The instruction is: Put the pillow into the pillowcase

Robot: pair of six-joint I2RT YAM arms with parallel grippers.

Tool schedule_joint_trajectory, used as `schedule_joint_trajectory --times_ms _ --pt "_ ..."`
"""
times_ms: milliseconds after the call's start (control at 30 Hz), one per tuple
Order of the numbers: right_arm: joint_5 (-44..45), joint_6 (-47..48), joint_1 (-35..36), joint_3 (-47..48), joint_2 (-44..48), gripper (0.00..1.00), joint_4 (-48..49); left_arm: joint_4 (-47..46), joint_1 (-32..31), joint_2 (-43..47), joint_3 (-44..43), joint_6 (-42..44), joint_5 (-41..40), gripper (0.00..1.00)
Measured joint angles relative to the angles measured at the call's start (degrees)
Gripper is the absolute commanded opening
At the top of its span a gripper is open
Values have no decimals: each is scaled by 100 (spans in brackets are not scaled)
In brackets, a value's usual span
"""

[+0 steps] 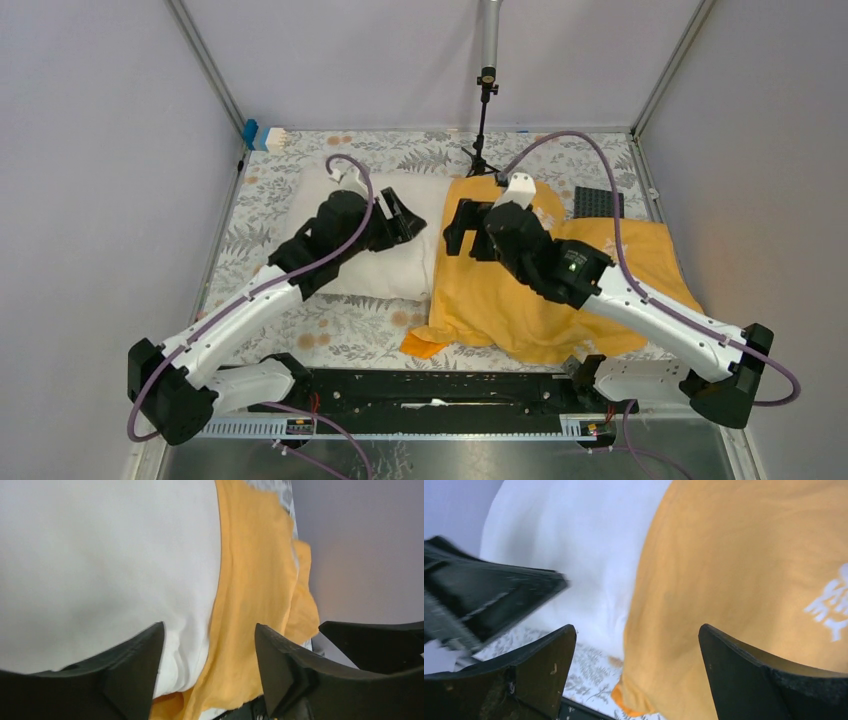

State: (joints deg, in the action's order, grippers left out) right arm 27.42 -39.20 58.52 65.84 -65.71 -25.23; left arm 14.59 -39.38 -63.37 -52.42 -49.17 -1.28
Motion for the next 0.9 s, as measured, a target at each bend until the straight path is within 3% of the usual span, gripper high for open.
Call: schedule_joint_trajectory --times_ms 133,333,533,600,733,800,900 --pt "-76 293 -581 485 -321 100 -284 533 450 -83 -704 579 -297 98" --pt "-188 680 -1211 1222 -1158 98 -326 968 1338 -1335 -2090 1370 -345 99" --pt "-306 1014 -1801 1648 -1886 96 -321 826 1641 -2983 -3115 1611 271 97" --pt "-315 1115 -1888 1755 -2087 95 -321 686 1574 -3270 -3010 1558 498 86" --pt "-321 1296 -1906 1932 -2406 92 -319 -83 1318 -3307 -1937 1296 625 53" --pt "-337 1373 -1906 2013 -2549 91 -321 -754 1198 -3198 -1290 1095 605 36" --pt "-382 1449 -1906 2127 -2741 89 -323 -1932 1010 -2798 -216 662 544 21"
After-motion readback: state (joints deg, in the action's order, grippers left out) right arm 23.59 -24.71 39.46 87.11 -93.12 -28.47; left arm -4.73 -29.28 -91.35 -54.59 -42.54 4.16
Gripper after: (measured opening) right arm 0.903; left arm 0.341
